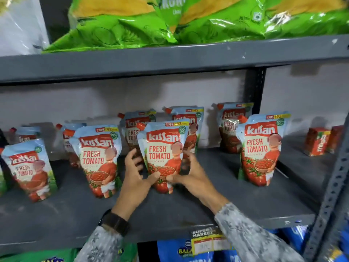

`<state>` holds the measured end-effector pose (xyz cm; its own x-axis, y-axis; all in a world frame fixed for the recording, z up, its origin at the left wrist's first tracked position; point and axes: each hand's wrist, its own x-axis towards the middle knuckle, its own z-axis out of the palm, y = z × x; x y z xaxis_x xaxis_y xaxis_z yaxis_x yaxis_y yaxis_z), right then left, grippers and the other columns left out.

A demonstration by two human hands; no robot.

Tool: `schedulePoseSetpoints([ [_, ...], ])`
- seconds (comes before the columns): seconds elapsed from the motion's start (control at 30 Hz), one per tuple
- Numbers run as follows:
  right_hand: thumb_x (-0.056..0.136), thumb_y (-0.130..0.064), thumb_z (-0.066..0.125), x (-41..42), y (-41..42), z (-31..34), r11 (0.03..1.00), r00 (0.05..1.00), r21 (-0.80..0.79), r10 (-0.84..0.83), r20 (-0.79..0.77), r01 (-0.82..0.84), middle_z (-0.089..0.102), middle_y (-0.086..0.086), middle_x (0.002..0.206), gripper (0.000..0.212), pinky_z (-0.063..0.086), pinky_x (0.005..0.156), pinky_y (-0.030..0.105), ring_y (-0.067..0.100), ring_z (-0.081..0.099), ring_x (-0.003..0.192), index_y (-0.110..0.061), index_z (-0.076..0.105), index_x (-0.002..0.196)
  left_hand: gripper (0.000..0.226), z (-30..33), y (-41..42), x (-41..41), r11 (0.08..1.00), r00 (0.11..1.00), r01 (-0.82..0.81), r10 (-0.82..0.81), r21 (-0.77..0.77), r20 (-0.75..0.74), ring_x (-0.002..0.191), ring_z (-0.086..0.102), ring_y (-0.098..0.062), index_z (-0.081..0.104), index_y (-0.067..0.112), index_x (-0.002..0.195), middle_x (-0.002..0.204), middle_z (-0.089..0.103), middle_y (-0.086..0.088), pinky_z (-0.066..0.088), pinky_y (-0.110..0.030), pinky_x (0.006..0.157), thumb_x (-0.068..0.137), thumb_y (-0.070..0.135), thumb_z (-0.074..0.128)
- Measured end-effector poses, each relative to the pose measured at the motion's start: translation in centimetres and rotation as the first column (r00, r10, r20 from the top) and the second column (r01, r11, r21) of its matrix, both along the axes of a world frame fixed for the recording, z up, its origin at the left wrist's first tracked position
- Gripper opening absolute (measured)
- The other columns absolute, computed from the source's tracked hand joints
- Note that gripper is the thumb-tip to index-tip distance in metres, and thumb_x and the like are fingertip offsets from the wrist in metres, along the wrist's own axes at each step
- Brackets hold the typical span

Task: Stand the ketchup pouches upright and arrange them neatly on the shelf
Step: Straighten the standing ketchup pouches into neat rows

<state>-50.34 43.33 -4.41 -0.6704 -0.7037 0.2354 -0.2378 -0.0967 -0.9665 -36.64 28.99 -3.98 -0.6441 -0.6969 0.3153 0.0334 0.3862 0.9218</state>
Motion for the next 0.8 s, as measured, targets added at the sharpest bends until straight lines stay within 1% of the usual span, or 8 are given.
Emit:
schedulePoseSetpoints([
  [0.03, 0.070, -0.007, 0.093, 0.0, -0.9, -0.1, 1.000, 1.000, -0.001, 0.022, 0.021, -0.022, 0.065, -0.003, 0.129, 0.086, 0.054, 0.089, 0.019, 0.007, 0.064, 0.118, -0.034, 0.045, 0.137, 0.097, 0.2, -0.8, 0.0, 0.992, 0.995, 0.102, -0.103, 0.074, 0.009, 0.128, 0.053, -0.016, 0.018, 0.034, 0.157, 0.145, 0.048, 0.003, 0.048, -0.039, 0.104, 0.085, 0.012, 0.080],
  [0.07, 0.072, -0.002, 0.090, 0.0, -1.3, -0.3, 0.999, 0.998, -0.012, 0.041, 0.047, -0.040, 0.067, -0.002, 0.130, 0.085, 0.055, 0.091, 0.020, 0.009, 0.065, 0.120, -0.031, 0.045, 0.138, 0.092, 0.2, -1.2, -0.1, 0.972, 0.981, 0.190, -0.193, 0.140, 0.006, 0.127, 0.058, -0.016, 0.023, 0.032, 0.156, 0.146, 0.052, 0.002, 0.051, -0.036, 0.101, 0.086, 0.007, 0.078],
  [0.13, 0.075, 0.005, 0.086, -0.1, -2.0, -0.3, 0.997, 0.995, -0.039, 0.071, 0.070, -0.068, 0.072, -0.005, 0.126, 0.079, 0.059, 0.088, 0.021, 0.006, 0.070, 0.115, -0.027, 0.049, 0.137, 0.070, 0.0, -1.9, -0.2, 0.941, 0.959, 0.283, -0.284, 0.183, -0.023, 0.118, 0.069, -0.016, 0.043, 0.028, 0.147, 0.143, 0.061, -0.002, 0.058, -0.026, 0.088, 0.090, 0.001, 0.072],
  [0.2, 0.077, 0.007, 0.083, -0.3, -1.8, -0.3, 0.996, 0.994, -0.051, 0.077, 0.077, -0.073, 0.078, -0.007, 0.118, 0.072, 0.060, 0.083, 0.019, 0.002, 0.073, 0.108, -0.027, 0.055, 0.133, 0.059, -0.2, -1.5, -0.8, 0.939, 0.956, 0.294, -0.290, 0.177, -0.052, 0.116, 0.071, -0.017, 0.052, 0.023, 0.141, 0.140, 0.065, -0.004, 0.060, -0.023, 0.086, 0.091, -0.002, 0.069],
  [0.3, 0.078, 0.011, 0.079, -1.3, -0.2, -0.2, 0.997, 0.995, -0.074, 0.020, 0.100, -0.012, 0.082, -0.011, 0.109, 0.064, 0.061, 0.075, 0.019, 0.006, 0.077, 0.102, -0.031, 0.062, 0.122, 0.059, -0.1, 0.4, -2.6, 0.930, 0.949, 0.313, -0.299, 0.191, -0.098, 0.120, 0.069, -0.025, 0.051, 0.017, 0.143, 0.138, 0.066, -0.003, 0.060, -0.026, 0.089, 0.091, -0.006, 0.067],
  [0.43, 0.080, 0.014, 0.077, -3.6, 3.2, 0.0, 0.990, 0.983, -0.105, -0.074, 0.170, 0.093, 0.082, -0.001, 0.112, 0.065, 0.062, 0.075, 0.022, 0.014, 0.077, 0.105, -0.023, 0.062, 0.131, 0.057, 0.1, 3.9, -5.8, 0.907, 0.926, 0.376, -0.360, 0.192, -0.111, 0.123, 0.066, -0.027, 0.051, 0.013, 0.143, 0.137, 0.067, -0.004, 0.058, -0.034, 0.098, 0.092, -0.008, 0.065],
  [0.63, 0.085, 0.011, 0.075, -4.4, 4.8, -0.1, 0.990, 0.982, -0.102, -0.076, 0.171, 0.095, 0.080, -0.001, 0.119, 0.064, 0.063, 0.080, 0.025, 0.013, 0.076, 0.109, -0.025, 0.060, 0.137, 0.055, -0.2, 5.4, -7.0, 0.904, 0.924, 0.381, -0.364, 0.191, -0.120, 0.119, 0.069, -0.019, 0.052, 0.018, 0.141, 0.131, 0.069, 0.002, 0.059, -0.025, 0.090, 0.092, -0.004, 0.067],
  [0.8, 0.084, 0.003, 0.080, -4.1, 5.3, -0.7, 0.986, 0.981, -0.068, -0.139, 0.137, 0.149, 0.080, -0.005, 0.116, 0.059, 0.060, 0.077, 0.019, 0.003, 0.076, 0.102, -0.026, 0.062, 0.132, 0.056, -0.3, 5.8, -6.6, 0.912, 0.928, 0.373, -0.362, 0.170, -0.092, 0.119, 0.069, -0.016, 0.051, 0.024, 0.142, 0.135, 0.067, 0.003, 0.058, -0.022, 0.089, 0.094, 0.001, 0.067],
])
